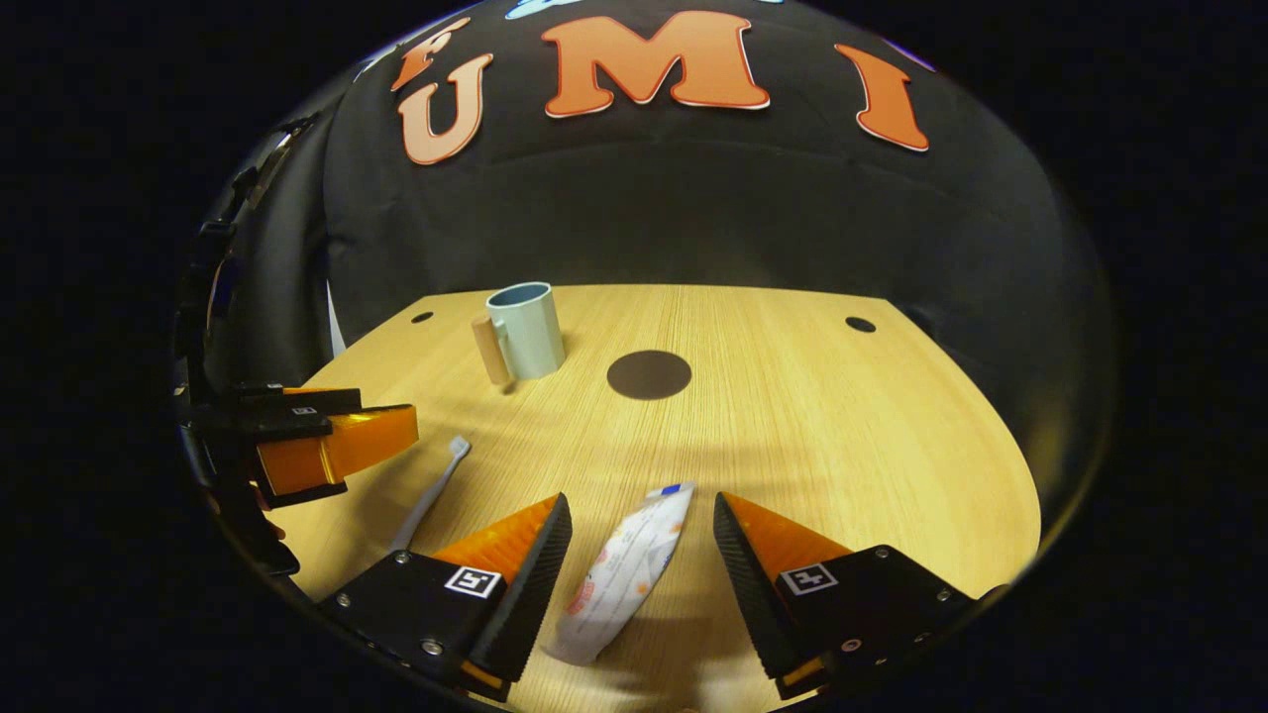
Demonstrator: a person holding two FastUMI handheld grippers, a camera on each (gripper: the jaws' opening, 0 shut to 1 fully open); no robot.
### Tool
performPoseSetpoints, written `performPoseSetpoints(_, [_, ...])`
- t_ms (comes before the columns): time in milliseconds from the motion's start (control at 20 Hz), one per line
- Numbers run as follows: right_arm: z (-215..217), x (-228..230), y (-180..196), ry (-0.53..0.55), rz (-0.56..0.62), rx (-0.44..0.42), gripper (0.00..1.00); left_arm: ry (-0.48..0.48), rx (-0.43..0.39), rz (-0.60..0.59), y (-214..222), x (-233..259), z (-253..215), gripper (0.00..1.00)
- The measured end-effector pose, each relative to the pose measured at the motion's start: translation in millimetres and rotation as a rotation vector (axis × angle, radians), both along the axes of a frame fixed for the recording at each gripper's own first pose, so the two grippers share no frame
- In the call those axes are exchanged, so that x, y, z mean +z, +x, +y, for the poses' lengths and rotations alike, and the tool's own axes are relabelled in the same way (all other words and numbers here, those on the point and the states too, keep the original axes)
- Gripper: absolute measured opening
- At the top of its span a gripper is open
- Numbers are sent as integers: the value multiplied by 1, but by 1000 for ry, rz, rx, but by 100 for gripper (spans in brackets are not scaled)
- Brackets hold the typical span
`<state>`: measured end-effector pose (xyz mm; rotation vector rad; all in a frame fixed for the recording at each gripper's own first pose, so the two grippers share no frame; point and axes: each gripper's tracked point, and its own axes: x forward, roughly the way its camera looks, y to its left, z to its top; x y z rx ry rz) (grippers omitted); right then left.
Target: Put the toothbrush and toothpaste on the desktop into the cup, then pick up the cup and place it on the coaster on the desktop.
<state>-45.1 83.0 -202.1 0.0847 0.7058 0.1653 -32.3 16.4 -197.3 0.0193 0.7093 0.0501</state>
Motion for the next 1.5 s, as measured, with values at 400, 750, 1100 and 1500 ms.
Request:
performPoseSetpoints(400, [14, -38, -8, -33, 110, 17, 82, 12, 0, 125, -16, -50, -5, 99])
performPoseSetpoints(750, [12, -44, -6, -6, 113, 32, 60, -3, 11, 182, -21, -67, -8, 92])
performPoseSetpoints(1100, [0, -46, -4, 51, 144, 32, 15, -6, 17, 235, -23, -83, -12, 79])
performPoseSetpoints(1500, [0, -44, -3, 120, 161, 27, 7, 2, 68, 256, -27, -82, -22, 60])
